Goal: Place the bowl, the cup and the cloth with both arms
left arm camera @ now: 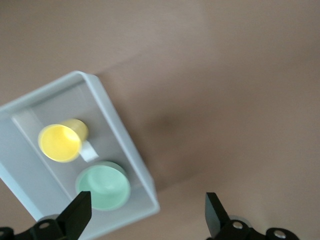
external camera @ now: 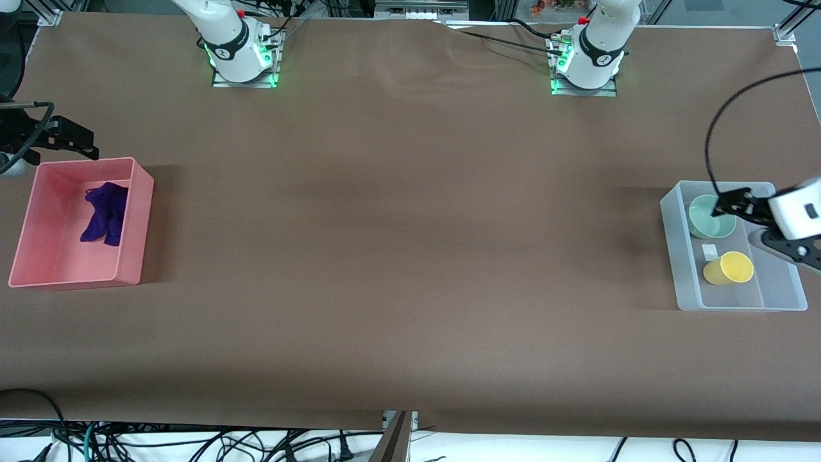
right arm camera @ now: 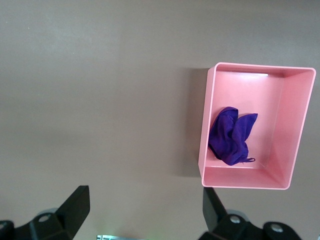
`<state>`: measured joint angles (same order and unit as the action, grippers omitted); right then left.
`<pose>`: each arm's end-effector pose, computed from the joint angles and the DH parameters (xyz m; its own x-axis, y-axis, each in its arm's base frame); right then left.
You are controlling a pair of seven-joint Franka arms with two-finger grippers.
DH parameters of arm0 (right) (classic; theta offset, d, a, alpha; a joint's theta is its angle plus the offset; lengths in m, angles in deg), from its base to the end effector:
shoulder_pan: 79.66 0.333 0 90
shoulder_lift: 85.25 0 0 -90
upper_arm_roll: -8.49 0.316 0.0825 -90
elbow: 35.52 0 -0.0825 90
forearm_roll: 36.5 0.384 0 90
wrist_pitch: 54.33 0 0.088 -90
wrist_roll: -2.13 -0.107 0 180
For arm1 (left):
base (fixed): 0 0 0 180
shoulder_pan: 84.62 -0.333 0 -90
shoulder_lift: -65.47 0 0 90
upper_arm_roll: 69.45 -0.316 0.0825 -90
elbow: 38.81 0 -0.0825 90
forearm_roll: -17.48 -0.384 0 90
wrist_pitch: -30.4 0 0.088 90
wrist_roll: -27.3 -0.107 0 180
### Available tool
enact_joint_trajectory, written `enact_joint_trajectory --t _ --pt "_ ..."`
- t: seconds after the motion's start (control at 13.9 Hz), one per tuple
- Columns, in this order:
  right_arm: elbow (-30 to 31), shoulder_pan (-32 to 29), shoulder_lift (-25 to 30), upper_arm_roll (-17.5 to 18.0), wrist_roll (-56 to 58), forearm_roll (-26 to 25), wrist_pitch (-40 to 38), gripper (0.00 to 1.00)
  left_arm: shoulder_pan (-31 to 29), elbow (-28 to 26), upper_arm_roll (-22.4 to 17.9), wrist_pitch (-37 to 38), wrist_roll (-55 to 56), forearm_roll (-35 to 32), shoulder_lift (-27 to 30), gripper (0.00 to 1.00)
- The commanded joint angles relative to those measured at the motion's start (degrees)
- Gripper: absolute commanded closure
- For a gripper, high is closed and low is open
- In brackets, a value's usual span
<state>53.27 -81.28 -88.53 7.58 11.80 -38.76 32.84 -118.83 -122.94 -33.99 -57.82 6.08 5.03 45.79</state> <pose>0.5650 -0.0291 0.5983 0.9883 0.1224 -0.0909 0.1251 -0.9918 0.0254 0.6238 0.0607 0.4968 0.8999 -0.3880 -0.1992 -0.3842 -0.9214 0.0589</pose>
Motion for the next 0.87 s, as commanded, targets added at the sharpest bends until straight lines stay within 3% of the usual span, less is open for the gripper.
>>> enact_joint_trajectory --t 0.0,0.14,0.43,0.51,0.65,0.79 --pt "-1.68 0.83 -1.02 -0.85 0.0 0.06 -1.39 0.0 2.02 2.66 1.55 4.46 3.19 1.28 4.37 0.0" --pt "-1.68 0.92 -1.11 -0.76 0.17 0.14 -0.95 0.0 8.76 2.48 -3.34 4.46 4.42 2.59 7.19 0.0" --pt "-1.86 0.92 -1.11 -0.76 0.26 0.23 -0.69 0.0 25.03 -2.86 -23.19 2.02 11.71 12.16 12.72 0.0" --pt "-1.86 0.92 -1.11 -0.76 0.35 0.06 -0.77 0.0 26.98 -6.19 -25.67 -3.4 13.72 13.48 14.74 0.0" --pt "-1.86 0.83 -1.11 -0.76 0.26 -0.03 -0.69 0.0 27.61 -16.19 -26.05 -12.47 20.3 14.2 21.32 0.0" --pt "-1.86 0.83 -1.11 -0.76 0.26 -0.03 -0.69 0.0 29.45 -20.8 -26.14 -12.51 24.11 14.11 24.86 0.0"
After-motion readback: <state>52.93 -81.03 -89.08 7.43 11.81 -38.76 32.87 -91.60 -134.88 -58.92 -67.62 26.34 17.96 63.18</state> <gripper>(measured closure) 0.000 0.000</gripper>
